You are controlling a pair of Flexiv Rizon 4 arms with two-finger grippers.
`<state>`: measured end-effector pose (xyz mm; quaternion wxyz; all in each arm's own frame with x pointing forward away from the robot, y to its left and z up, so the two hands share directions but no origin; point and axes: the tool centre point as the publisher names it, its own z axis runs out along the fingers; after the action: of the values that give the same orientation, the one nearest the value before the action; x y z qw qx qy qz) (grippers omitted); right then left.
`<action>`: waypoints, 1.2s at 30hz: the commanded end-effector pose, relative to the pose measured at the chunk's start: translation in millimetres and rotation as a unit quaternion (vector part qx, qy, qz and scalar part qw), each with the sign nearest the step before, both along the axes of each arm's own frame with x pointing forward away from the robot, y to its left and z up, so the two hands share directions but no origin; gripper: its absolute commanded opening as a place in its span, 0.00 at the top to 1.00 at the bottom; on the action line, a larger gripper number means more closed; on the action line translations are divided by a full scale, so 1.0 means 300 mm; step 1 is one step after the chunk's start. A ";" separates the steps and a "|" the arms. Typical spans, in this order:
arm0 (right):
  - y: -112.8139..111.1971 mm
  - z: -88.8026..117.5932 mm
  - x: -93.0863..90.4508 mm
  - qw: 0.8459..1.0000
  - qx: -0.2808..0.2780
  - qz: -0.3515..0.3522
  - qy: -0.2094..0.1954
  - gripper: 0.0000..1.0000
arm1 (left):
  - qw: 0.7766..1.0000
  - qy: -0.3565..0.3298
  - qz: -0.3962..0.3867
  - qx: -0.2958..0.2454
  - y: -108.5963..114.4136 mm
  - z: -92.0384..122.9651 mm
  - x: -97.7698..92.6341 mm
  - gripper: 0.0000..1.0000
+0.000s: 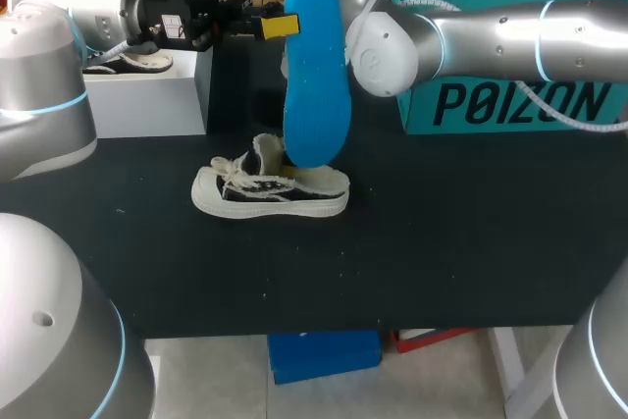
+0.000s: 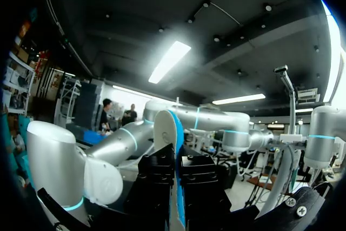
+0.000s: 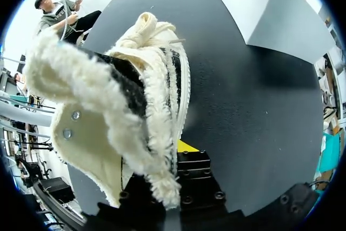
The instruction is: Take the shoe out of the shoebox, open the shoe tongue, remove and reinsert the insole, then place the shoe into the shoebox
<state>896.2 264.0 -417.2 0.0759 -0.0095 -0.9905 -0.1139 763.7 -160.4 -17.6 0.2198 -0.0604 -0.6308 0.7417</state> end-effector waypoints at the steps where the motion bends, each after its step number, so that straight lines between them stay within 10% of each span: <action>1: -0.029 0.035 0.005 0.999 -0.016 -0.032 -0.009 1.00 | 1.000 -0.001 0.003 0.000 -0.001 -0.002 -0.005 1.00; 17: -0.124 0.252 0.063 0.961 -0.076 -0.251 -0.081 1.00 | 1.000 -0.001 0.003 0.000 -0.001 -0.002 -0.005 1.00; 26: -0.173 0.280 0.047 0.888 -0.114 -0.433 -0.109 1.00 | 1.000 -0.001 0.003 0.000 -0.001 -0.002 -0.005 1.00; 36: -0.192 0.278 -0.020 0.773 -0.092 -0.619 -0.103 1.00 | 1.000 -0.001 0.003 0.000 -0.001 -0.002 -0.005 1.00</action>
<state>900.1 207.7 -335.9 -0.0819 -0.4953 -0.8643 -0.0301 763.7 -160.4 -17.6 0.2198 -0.0604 -0.6309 0.7417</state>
